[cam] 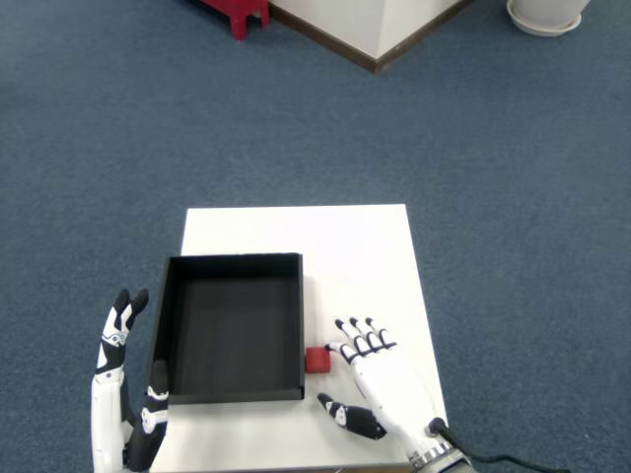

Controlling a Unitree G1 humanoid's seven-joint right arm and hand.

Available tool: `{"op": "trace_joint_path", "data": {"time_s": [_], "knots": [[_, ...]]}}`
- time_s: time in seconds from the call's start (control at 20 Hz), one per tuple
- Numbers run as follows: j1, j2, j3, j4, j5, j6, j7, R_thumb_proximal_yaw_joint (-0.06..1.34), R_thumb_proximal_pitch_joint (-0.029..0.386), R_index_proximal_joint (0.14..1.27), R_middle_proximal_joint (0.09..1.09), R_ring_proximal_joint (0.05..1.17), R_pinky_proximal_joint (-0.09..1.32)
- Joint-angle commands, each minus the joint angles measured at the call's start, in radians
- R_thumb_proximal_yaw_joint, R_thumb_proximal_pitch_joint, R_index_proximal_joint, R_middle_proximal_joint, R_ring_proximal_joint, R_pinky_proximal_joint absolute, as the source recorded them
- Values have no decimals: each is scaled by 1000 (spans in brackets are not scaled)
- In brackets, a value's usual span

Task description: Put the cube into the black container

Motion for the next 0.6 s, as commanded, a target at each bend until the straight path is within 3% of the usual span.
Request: {"op": "trace_joint_path", "data": {"time_s": [0.05, 0.25, 0.6], "knots": [[-67, -12, -10, -32, 36, -24, -41, 695, 73, 419, 94, 52, -67], [-94, -13, -12, -56, 45, -26, -34, 685, 77, 426, 99, 54, -67], [-71, -11, -9, -49, 49, -19, -12, 675, 79, 430, 102, 54, -70]]}}
